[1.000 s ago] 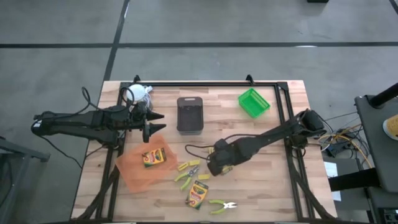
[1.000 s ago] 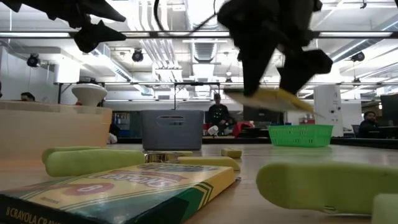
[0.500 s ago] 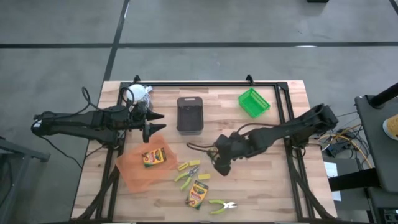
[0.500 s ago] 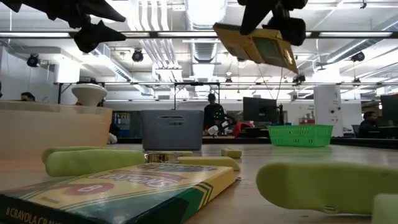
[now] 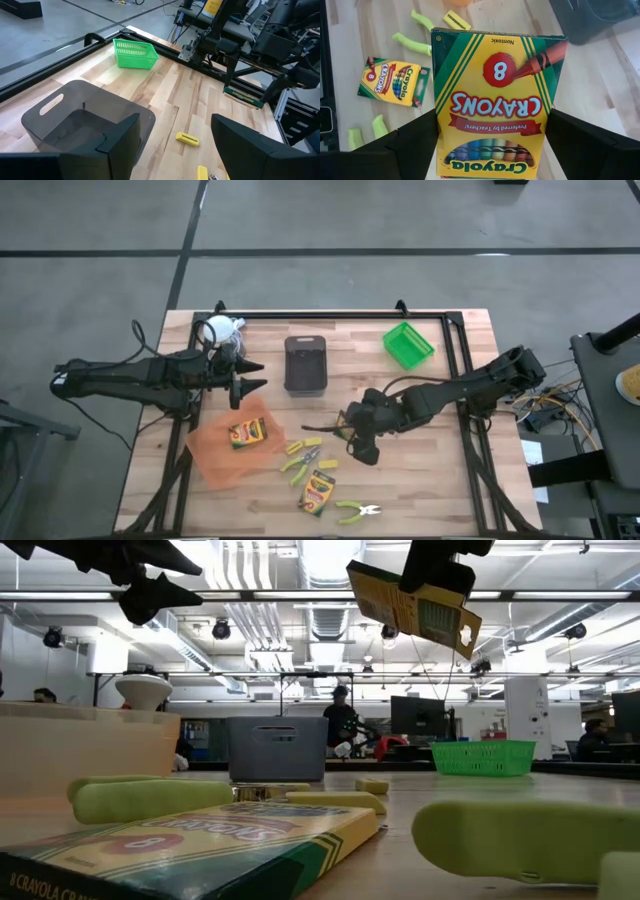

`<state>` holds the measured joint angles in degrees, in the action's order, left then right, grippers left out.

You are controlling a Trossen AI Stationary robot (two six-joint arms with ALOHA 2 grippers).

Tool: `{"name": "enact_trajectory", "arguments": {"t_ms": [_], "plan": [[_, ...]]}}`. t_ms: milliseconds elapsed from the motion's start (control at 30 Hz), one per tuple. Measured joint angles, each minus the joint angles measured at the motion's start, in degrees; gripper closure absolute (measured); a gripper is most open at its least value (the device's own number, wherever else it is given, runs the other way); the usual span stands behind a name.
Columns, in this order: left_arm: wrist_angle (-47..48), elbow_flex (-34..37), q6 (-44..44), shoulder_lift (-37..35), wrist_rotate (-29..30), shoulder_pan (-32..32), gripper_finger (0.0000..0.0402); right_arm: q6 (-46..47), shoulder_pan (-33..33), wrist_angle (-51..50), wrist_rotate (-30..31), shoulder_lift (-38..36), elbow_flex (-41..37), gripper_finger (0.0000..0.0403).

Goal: Pick & Place School Supplies
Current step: Put the pack of crayons into the orange bin

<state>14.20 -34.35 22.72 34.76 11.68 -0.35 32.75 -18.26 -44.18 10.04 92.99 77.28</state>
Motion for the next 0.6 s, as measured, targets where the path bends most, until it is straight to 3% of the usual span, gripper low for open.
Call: {"name": "enact_trajectory", "arguments": {"t_ms": [600], "plan": [[0.0, 0.0, -2.95, 0.0, 0.0, 0.01, 0.0151, 0.26, 0.0, 0.09, 0.02, 0.0, 0.0, 0.0062]]}}
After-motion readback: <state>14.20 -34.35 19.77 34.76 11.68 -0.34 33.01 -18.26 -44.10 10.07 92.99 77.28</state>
